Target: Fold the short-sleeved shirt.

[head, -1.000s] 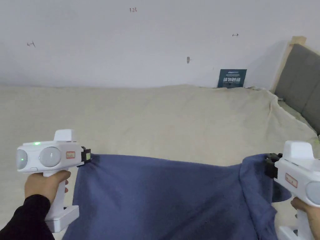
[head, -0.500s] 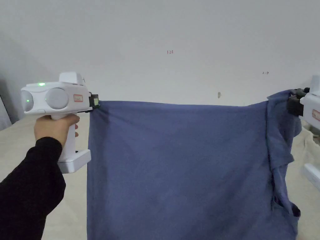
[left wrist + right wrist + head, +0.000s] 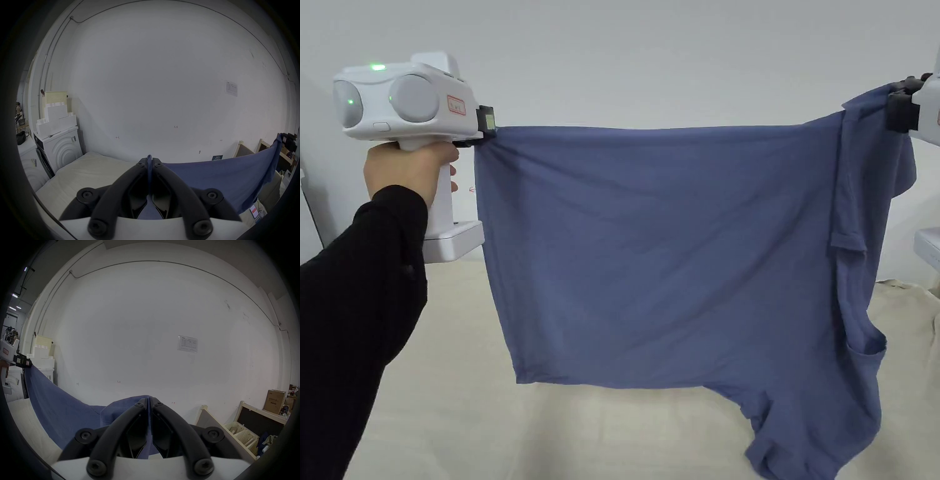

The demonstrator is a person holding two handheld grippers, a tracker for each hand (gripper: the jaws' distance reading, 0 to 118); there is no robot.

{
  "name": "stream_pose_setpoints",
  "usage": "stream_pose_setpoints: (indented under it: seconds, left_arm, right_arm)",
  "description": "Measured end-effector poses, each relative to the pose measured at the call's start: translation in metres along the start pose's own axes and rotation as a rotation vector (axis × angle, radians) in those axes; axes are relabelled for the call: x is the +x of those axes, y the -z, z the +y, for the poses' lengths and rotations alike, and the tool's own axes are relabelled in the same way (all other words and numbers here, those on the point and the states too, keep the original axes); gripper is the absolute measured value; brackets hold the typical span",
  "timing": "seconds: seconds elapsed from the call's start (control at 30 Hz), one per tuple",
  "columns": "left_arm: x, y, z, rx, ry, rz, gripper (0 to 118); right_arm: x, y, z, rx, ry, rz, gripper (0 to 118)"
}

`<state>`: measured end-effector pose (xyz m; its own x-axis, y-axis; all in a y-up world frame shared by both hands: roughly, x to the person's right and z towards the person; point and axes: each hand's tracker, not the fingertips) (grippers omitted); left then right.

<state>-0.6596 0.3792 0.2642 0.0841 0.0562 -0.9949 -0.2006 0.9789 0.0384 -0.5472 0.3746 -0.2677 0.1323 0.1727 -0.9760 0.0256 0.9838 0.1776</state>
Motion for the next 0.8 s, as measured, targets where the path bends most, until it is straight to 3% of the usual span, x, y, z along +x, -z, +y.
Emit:
stream_pose_setpoints:
  seconds: [0.23,0.4,0.8]
  left_arm:
    - [0.018,0.042,-0.054,-0.073,0.054,-0.009,1]
    - [0.022,0.066,-0.117,-0.154,0.086,-0.014,1]
    - [0.014,0.062,-0.247,-0.318,0.107,-0.055,1]
  right_arm:
    - [0.002,0.014,-0.059,-0.067,0.088,0.000,0]
    - [0.000,0.018,-0.122,-0.161,0.209,0.009,0]
    - [-0.034,-0.044,-0.240,-0.301,0.256,0.065,0]
